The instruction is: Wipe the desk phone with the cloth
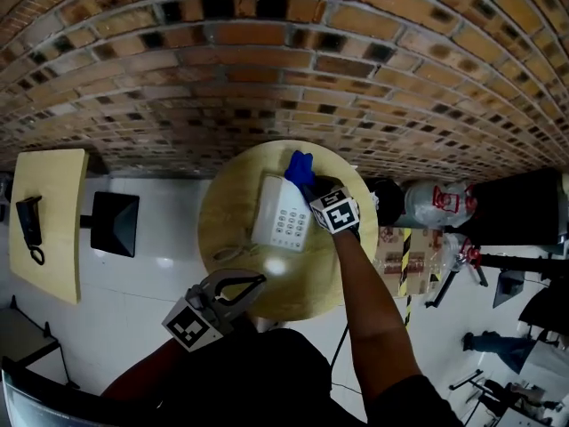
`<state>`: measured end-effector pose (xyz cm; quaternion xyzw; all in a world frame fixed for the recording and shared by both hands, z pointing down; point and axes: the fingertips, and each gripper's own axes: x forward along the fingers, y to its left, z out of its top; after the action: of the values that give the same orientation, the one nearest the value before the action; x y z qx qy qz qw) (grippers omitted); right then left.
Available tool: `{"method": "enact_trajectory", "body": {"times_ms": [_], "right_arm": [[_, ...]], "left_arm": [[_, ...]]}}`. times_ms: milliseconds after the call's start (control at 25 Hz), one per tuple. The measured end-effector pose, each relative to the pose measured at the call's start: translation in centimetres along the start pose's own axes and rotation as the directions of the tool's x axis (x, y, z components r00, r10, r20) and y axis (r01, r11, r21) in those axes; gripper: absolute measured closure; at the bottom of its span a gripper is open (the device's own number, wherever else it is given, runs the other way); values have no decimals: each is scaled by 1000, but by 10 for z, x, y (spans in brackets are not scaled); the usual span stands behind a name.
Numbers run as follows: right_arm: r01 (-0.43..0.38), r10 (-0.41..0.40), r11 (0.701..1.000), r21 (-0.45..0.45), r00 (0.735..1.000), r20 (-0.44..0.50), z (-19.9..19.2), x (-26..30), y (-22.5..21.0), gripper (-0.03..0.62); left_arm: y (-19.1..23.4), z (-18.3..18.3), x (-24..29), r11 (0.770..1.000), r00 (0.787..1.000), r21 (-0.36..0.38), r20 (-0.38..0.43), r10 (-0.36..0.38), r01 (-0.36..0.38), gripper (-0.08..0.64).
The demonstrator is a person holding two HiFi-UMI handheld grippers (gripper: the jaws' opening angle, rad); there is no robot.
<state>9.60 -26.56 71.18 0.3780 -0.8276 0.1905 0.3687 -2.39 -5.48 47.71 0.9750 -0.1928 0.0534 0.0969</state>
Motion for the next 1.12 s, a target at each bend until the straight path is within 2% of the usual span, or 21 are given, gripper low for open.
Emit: {"method": "enact_trajectory", "body": {"times_ms": [40,80,160,200,280,360,440,560,640,760,880,1000,1120], "right_arm": [[-13,12,999,-31,999,-32,-2,10,5,503],[-33,29,997,-69,998,-53,-5,17,13,503],[-87,76,981,-171,995,-70,-16,20,44,503],[-122,106,967,-221,991,-83,-26,16,64,503],[-196,168,938,-285,978,-122,-51,4,106,503],[-269,233,923,-276,959,-159,-84,-9,145,503],[-322,282,914,-246,941,-184,-114,-20,176,503],[-330,299,922,-204,939,-170,-127,-31,187,503],[-300,286,937,-178,953,-102,-105,-32,175,503],[-237,244,959,-152,969,27,-38,-23,138,503],[-164,180,975,-150,979,98,28,-1,98,503],[-134,150,977,-166,985,86,63,28,78,503],[-169,178,959,-229,984,22,61,44,101,503]], "left_arm": [[2,2,-2,999,1000,49,9,-8,7,571],[4,2,-6,999,1000,40,12,4,-4,571],[10,-4,-14,995,998,-84,0,60,-60,571],[13,-6,-17,991,997,-113,-5,75,-76,571],[18,-7,-18,992,997,-103,3,78,-77,571],[20,-6,-17,994,997,-84,19,71,-69,571],[20,-5,-15,993,997,-101,21,71,-68,571],[20,-4,-12,991,997,-117,23,71,-68,571],[21,-2,-11,992,997,-108,29,71,-67,571],[23,0,-14,992,996,-103,33,80,-77,571],[24,1,-20,992,995,-95,33,91,-87,571],[27,-2,-26,988,994,-111,28,110,-107,571],[31,-4,-32,985,991,-119,31,129,-124,571]]}}
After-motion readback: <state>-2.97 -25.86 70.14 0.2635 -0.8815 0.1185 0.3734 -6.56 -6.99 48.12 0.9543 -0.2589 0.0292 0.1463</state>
